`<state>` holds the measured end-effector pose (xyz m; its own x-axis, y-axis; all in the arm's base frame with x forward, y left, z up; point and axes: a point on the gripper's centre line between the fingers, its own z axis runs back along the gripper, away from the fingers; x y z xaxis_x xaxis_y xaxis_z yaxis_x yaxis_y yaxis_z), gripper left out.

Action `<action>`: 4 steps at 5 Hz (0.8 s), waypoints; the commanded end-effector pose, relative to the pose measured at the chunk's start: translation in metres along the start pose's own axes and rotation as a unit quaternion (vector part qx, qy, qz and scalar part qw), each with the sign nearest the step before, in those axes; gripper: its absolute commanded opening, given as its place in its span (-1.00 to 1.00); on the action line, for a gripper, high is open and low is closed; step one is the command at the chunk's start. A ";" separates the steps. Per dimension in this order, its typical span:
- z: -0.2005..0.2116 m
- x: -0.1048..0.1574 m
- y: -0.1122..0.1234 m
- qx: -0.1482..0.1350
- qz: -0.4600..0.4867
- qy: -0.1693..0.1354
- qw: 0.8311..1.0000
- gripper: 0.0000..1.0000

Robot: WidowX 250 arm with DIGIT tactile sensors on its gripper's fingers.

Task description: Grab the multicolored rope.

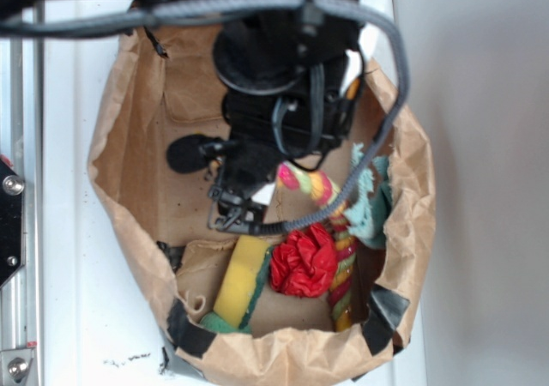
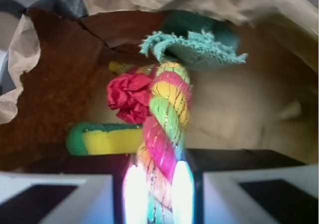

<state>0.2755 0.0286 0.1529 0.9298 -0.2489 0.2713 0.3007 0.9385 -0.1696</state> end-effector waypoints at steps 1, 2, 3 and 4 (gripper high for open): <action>0.046 0.006 -0.020 0.107 0.113 -0.049 0.987 -1.00; 0.057 0.011 -0.028 0.135 0.104 -0.047 0.984 -1.00; 0.051 0.013 -0.037 0.144 0.105 -0.021 0.984 -1.00; 0.048 0.017 -0.047 0.128 0.078 0.003 0.989 -1.00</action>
<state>0.2632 0.0016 0.1978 0.9761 -0.0747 0.2043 0.0710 0.9971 0.0255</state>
